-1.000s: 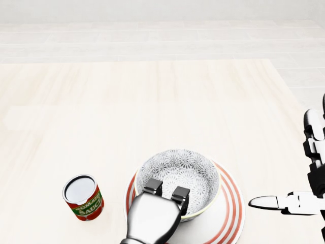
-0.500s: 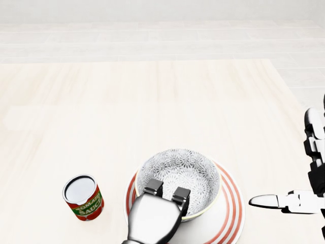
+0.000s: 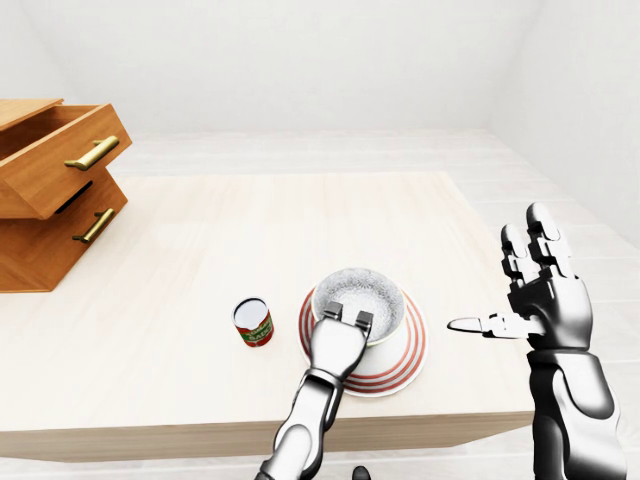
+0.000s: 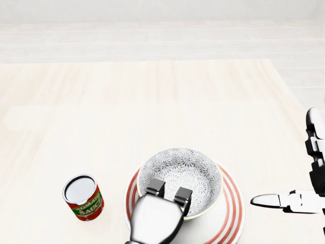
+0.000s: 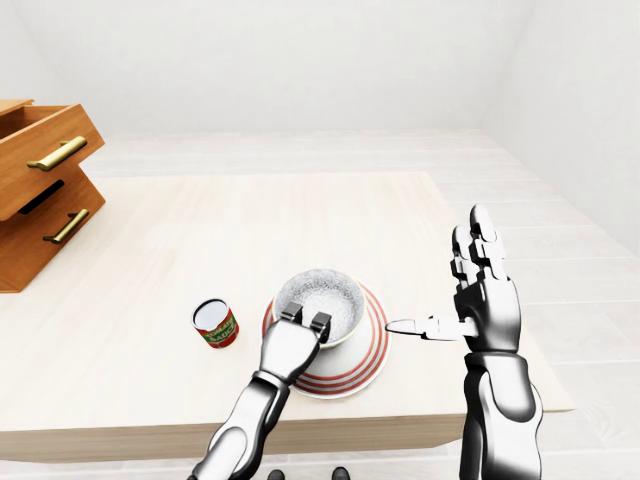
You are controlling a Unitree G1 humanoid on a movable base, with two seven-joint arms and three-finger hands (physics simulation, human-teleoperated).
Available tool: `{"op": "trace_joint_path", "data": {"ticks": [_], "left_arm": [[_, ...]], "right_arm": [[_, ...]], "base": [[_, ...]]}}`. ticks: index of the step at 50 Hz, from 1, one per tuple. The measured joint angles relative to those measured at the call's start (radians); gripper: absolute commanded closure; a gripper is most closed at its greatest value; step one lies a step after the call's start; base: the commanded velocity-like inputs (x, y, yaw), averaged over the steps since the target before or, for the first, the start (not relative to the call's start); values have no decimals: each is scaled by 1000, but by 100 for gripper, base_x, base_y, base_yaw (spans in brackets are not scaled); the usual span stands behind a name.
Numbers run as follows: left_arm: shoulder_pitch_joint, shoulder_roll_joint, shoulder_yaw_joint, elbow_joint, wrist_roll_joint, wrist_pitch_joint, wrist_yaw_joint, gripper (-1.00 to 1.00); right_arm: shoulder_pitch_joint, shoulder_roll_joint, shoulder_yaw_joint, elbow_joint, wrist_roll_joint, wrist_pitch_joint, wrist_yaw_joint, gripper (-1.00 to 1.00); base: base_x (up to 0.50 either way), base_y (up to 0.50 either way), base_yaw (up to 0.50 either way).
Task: Put the bowl on the plate.
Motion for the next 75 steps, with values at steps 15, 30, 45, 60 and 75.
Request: {"op": "trace_joint_path", "data": {"ticks": [15,30,45,60,75], "left_arm": [[-3,-3,0,14,6,0,17,100],[-2,-4,-1,15,9,0,27,81],[-5,-9,-11,-6,30,0,21,31],[1,-9,-14,23,1,0,12,-15],[2,-8,-17,16,1,0,20,-63]], "right_arm": [[-1,-1,1,7,2,0,0,-100],[2,0,0,9,5,0,2,-100],[3,0,0,11,5,0,2,-100],[0,-2,-1,6,6,0,-1,-100],[-1,-2,-3,-1,8,0,-2,-100]], "base": [[0,0,0],[0,0,0],[0,0,0],[0,0,0],[0,0,0]]}}
